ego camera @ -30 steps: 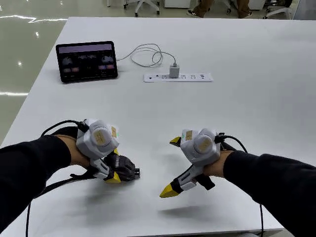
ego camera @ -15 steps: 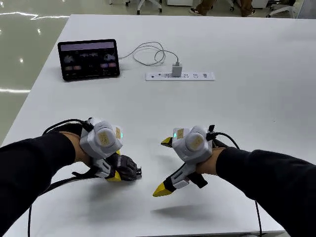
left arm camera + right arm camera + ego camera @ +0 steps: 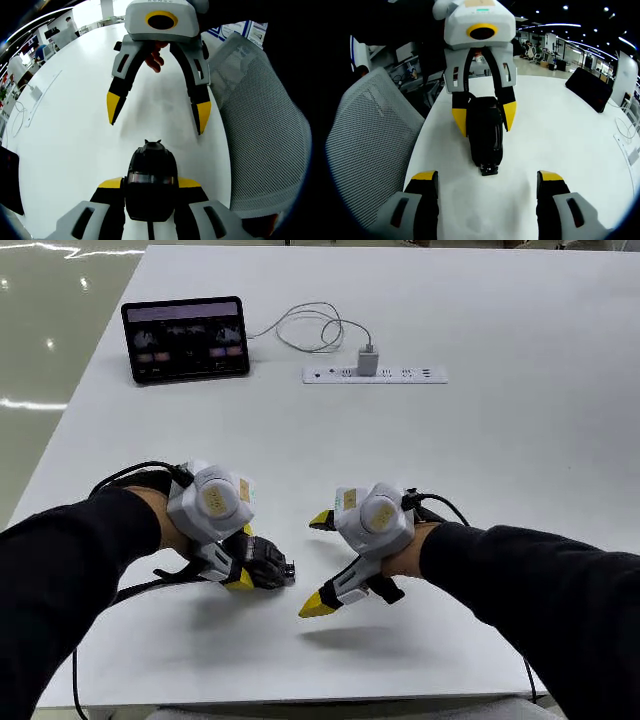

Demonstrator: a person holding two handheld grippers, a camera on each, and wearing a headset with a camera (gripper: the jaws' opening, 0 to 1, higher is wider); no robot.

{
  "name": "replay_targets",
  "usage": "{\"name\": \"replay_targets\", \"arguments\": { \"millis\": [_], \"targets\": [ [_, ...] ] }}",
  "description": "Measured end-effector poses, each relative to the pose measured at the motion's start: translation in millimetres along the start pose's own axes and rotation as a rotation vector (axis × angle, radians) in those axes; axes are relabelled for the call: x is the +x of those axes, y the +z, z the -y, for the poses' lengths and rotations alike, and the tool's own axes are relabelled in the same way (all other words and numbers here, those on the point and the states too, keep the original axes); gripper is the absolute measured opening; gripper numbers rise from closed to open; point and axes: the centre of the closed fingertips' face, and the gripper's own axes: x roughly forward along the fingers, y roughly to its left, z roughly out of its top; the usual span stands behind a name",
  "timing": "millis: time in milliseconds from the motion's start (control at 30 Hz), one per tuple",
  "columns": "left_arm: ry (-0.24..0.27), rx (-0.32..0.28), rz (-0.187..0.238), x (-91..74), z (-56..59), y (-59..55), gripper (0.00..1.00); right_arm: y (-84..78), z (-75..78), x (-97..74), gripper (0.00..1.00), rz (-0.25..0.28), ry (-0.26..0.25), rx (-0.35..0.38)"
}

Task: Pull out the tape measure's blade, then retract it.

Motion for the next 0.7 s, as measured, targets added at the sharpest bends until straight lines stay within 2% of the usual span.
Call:
{"name": "replay_targets", "arguments": {
  "millis": [200, 533, 600, 700],
  "targets": [
    [0.002, -0.005, 0.005, -0.4, 1.0, 0.5, 0.34, 4.8, -1.9, 3.9, 0.6, 0.004, 0.021, -0.025],
    [0.004, -0.011, 0.029, -1.3, 2.4, 1.5, 0.34, 2.3, 2.0, 14.0, 0.4, -0.018, 0.02, -0.055],
    [0.007, -0.017, 0.039, -1.3, 2.2, 1.6, 0.34, 3.7, 4.3, 16.5, 0.35, -0.013, 0.005, -0.061],
    [0.006, -0.025, 0.052, -1.0, 2.3, 2.1, 0.34, 3.5, 3.3, 20.2, 0.33, -0.015, 0.016, -0.067]
  ]
}}
